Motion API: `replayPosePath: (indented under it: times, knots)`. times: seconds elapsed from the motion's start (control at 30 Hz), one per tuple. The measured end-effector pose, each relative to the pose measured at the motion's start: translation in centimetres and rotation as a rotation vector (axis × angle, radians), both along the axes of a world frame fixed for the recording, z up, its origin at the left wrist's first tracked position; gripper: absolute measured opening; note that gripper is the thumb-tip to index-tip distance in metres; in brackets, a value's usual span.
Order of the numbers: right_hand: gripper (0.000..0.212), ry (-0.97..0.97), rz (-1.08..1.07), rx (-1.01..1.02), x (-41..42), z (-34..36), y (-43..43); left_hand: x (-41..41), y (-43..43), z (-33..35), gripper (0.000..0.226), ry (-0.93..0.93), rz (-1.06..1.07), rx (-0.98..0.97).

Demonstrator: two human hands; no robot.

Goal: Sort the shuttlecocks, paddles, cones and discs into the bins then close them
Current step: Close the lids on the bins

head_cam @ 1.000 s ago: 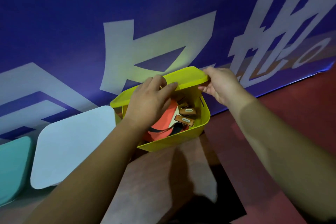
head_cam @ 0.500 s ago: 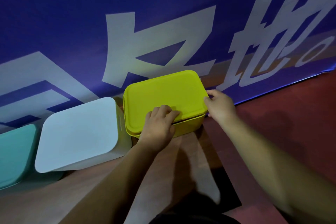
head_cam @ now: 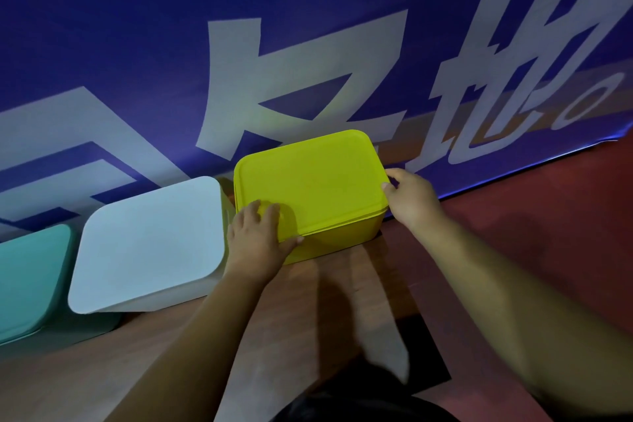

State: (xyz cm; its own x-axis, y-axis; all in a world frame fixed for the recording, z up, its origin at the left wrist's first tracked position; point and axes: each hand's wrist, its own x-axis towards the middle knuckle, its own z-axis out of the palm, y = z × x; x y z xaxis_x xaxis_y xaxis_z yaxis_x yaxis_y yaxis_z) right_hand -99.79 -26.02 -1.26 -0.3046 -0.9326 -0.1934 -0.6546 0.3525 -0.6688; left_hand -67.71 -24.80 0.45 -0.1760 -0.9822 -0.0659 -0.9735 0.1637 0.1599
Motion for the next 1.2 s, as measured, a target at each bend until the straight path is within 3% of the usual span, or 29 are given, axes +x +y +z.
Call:
replayPosePath:
  times: [0.07, 0.23, 0.4, 0.6, 0.87, 1.0, 1.1, 1.2]
  knots:
    - [0.038, -0.044, -0.013, 0.007, 0.0, 0.3, -0.1, 0.5, -0.2, -0.1, 0.092, 0.082, 0.107, 0.022]
    - [0.038, -0.082, -0.028, 0.035, 0.2, 0.6, -0.4, 1.0, -0.2, 0.4, 0.091, 0.287, 0.213, 0.079]
    - [0.038, -0.045, -0.017, 0.095, 0.2, 1.2, -0.6, 0.8, 0.0, 0.9, 0.075, 0.458, 0.355, 0.067]
    - [0.040, 0.024, 0.012, 0.081, 0.8, 1.5, 0.1, 1.4, -0.2, 1.1, 0.034, 0.437, 0.399, 0.087]
    - [0.038, 0.079, 0.027, 0.103, 1.2, 2.5, 0.2, 1.4, -1.1, 1.3, 0.034, 0.377, 0.430, 0.135]
    - [0.033, -0.001, -0.015, 0.163, 1.5, 3.1, 0.2, 1.7, -1.7, 1.3, 0.035, 0.404, 0.515, 0.186]
    - [0.035, -0.082, -0.070, 0.184, 1.4, 2.2, 0.1, 2.3, -1.9, 1.3, 0.025, 0.402, 0.559, 0.227]
    - [0.021, -0.126, -0.096, 0.173, 1.6, 2.3, 0.0, 2.8, -1.9, 1.2, 0.013, 0.423, 0.572, 0.244]
